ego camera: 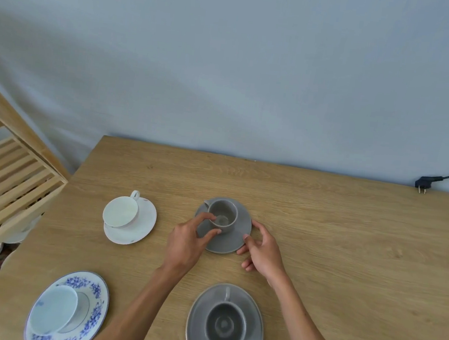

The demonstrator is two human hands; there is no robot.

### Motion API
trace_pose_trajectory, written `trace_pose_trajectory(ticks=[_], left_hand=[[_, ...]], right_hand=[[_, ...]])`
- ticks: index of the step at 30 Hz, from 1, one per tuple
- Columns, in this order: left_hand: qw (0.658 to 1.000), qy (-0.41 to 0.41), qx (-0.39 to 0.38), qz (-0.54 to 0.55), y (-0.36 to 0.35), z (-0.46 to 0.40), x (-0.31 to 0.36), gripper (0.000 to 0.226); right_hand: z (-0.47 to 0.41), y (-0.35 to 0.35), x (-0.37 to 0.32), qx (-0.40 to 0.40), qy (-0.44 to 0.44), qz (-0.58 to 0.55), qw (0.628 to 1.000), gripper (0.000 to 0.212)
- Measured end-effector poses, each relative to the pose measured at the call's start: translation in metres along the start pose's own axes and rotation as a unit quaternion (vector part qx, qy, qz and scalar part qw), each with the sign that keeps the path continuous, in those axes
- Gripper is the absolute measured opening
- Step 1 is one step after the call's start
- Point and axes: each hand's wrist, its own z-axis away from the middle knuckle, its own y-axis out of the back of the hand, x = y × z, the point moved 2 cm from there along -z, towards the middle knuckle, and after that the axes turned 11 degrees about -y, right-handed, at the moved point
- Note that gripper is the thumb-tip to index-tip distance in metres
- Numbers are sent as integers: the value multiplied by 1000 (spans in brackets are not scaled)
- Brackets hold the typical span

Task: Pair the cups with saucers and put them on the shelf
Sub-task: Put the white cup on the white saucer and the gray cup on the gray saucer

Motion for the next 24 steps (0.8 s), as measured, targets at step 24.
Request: trace_pose_trajectory(ticks=[24], left_hand=[[995,-8,30,91,35,22,9,41]], right_hand=[[20,8,3,58,30,-46,997,28]])
